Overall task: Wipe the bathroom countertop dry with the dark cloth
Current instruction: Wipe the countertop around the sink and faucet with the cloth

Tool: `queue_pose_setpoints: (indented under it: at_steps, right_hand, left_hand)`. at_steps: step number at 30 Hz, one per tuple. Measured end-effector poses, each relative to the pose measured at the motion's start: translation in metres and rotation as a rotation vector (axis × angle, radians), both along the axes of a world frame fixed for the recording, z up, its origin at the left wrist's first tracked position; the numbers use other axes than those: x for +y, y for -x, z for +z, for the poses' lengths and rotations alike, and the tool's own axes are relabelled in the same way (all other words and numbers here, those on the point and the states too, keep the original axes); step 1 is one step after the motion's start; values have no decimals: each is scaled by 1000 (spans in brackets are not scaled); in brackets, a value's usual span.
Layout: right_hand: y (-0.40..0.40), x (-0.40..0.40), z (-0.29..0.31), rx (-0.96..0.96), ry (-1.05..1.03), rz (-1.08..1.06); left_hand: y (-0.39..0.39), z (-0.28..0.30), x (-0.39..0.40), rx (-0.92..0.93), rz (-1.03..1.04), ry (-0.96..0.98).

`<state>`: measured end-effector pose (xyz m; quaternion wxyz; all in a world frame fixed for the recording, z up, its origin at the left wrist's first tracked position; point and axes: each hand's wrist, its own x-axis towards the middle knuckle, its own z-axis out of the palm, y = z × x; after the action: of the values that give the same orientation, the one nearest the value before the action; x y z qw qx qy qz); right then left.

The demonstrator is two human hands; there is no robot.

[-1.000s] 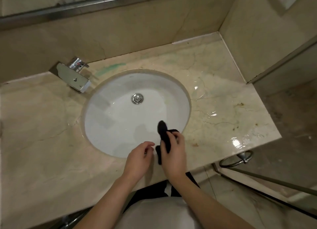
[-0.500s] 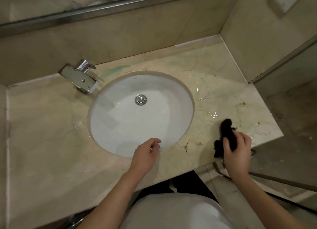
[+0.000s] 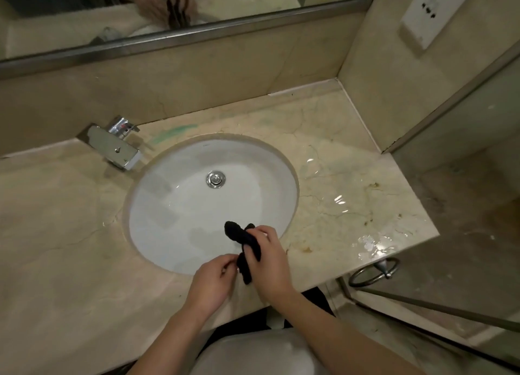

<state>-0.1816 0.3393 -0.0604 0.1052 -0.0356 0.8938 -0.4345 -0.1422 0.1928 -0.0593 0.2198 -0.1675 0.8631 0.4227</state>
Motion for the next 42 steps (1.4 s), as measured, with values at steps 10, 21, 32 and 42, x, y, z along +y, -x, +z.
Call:
queue_pose_setpoints:
  at_steps: [10, 21, 32, 42]
  right_hand:
    - [59, 146, 34, 107, 30, -143]
    - [178, 315, 5, 107, -283, -315]
    - [157, 139, -14, 117, -261, 229]
    - [202, 150, 26, 95, 80, 128]
  left_hand:
    - [20, -1, 59, 73, 98, -11]
    - [76, 14, 147, -15, 182, -51]
    - [82, 7, 173, -40, 430, -17]
    - [114, -8, 157, -12, 653, -105]
